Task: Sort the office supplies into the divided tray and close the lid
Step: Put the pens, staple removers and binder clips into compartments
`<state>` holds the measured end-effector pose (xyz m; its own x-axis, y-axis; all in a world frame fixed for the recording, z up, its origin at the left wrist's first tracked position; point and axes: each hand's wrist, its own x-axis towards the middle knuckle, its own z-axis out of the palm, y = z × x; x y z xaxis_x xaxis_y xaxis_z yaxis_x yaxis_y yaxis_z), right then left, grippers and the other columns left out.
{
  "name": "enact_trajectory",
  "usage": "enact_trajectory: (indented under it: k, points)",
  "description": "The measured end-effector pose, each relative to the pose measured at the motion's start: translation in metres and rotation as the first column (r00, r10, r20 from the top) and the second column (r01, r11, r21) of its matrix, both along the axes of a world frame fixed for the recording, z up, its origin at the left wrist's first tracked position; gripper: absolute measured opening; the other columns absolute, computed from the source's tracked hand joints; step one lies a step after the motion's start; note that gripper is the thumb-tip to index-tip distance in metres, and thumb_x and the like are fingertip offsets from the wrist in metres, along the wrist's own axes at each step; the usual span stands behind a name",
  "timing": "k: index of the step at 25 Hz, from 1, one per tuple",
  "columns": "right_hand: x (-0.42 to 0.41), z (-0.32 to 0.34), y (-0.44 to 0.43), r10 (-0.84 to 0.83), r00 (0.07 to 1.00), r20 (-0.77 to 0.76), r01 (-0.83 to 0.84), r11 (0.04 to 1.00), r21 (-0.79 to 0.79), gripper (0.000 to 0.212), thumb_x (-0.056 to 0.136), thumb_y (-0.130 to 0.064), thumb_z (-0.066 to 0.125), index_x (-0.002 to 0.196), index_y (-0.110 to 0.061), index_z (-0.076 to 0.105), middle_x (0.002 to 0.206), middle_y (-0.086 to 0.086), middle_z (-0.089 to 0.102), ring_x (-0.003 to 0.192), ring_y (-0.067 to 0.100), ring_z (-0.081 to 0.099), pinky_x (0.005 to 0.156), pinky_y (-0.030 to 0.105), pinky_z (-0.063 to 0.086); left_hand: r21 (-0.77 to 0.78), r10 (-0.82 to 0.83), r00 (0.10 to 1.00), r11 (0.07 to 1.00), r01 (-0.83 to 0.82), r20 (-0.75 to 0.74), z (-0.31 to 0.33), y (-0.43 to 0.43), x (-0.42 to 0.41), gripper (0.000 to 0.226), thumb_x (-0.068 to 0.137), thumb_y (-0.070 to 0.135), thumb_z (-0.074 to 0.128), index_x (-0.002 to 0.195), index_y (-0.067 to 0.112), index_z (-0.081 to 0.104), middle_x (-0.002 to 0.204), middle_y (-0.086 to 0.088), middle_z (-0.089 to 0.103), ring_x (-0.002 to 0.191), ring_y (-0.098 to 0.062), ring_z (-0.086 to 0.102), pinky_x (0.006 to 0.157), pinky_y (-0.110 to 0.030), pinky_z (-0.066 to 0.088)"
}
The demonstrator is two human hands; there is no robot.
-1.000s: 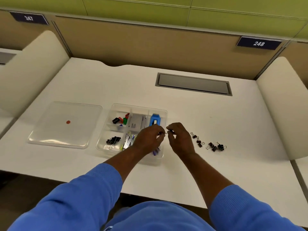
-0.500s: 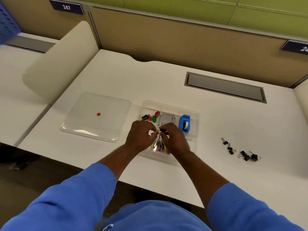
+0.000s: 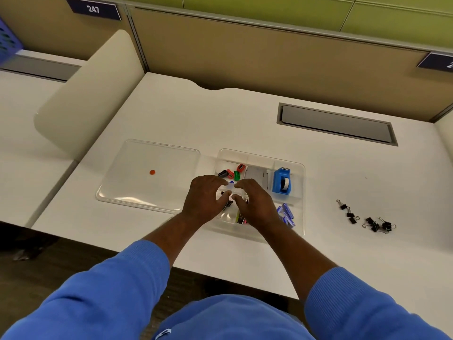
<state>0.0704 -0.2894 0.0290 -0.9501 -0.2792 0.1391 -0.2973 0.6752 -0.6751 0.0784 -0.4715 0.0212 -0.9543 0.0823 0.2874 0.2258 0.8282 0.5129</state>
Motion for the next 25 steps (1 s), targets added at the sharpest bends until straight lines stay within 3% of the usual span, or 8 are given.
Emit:
enact_trajectory:
  k: [5, 11, 17, 22, 25]
  points:
    - [0.003, -0.002, 0.041, -0.056, 0.996, -0.065, 0.057, 0.998, 0.012, 0.043, 0.088, -0.036, 0.071, 0.126, -0.019, 0.058, 0.130, 0.001, 0.059, 0.119, 0.015, 0.055, 0.093, 0.024, 0.046, -0.005, -0.126, 0.992, 0.992, 0.126, 0.000, 0.007, 0.036, -0.010, 0.046, 0.089, 0.050, 0.063, 0.125, 0.021, 0.061, 0.124, 0.005, 0.063, 0.117, -0.015, 0.056, 0.106, -0.035, 0.038]
    - [0.005, -0.006, 0.132, -0.111, 0.993, -0.047, 0.112, 0.993, 0.030, 0.049, 0.089, -0.043, 0.069, 0.131, -0.021, 0.054, 0.133, -0.004, 0.056, 0.122, 0.011, 0.052, 0.098, 0.024, 0.045, -0.002, -0.152, 0.988, 0.988, 0.152, 0.027, 0.016, 0.118, -0.026, 0.049, 0.089, 0.056, 0.060, 0.126, 0.025, 0.060, 0.125, 0.006, 0.063, 0.119, -0.014, 0.054, 0.102, -0.035, 0.038]
    - [0.010, -0.009, 0.234, -0.209, 0.971, -0.113, 0.211, 0.978, 0.007, 0.043, 0.088, -0.036, 0.071, 0.125, -0.019, 0.059, 0.129, -0.004, 0.058, 0.122, 0.015, 0.055, 0.095, 0.035, 0.051, -0.023, -0.219, 0.972, 0.975, 0.222, 0.078, 0.014, 0.226, -0.032, 0.049, 0.090, 0.058, 0.056, 0.131, 0.030, 0.056, 0.130, 0.008, 0.061, 0.122, -0.012, 0.052, 0.105, -0.036, 0.037]
    - [0.015, -0.026, 0.302, -0.298, 0.952, -0.063, 0.299, 0.954, -0.004, 0.040, 0.085, -0.025, 0.071, 0.123, -0.022, 0.058, 0.127, -0.009, 0.057, 0.111, 0.013, 0.057, 0.090, 0.040, 0.051, -0.041, -0.321, 0.937, 0.943, 0.330, 0.138, 0.003, 0.292, -0.029, 0.046, 0.092, 0.052, 0.055, 0.132, 0.029, 0.054, 0.133, 0.010, 0.059, 0.123, -0.011, 0.050, 0.102, -0.031, 0.037]
    - [0.021, -0.035, 0.347, -0.382, 0.924, -0.019, 0.383, 0.922, 0.065, 0.047, 0.081, -0.013, 0.066, 0.125, -0.023, 0.056, 0.130, -0.007, 0.057, 0.118, 0.016, 0.054, 0.095, 0.039, 0.049, -0.050, -0.371, 0.911, 0.921, 0.386, 0.180, -0.009, 0.327, -0.026, 0.044, 0.091, 0.044, 0.060, 0.131, 0.025, 0.056, 0.132, 0.009, 0.059, 0.121, -0.014, 0.053, 0.100, -0.033, 0.037]
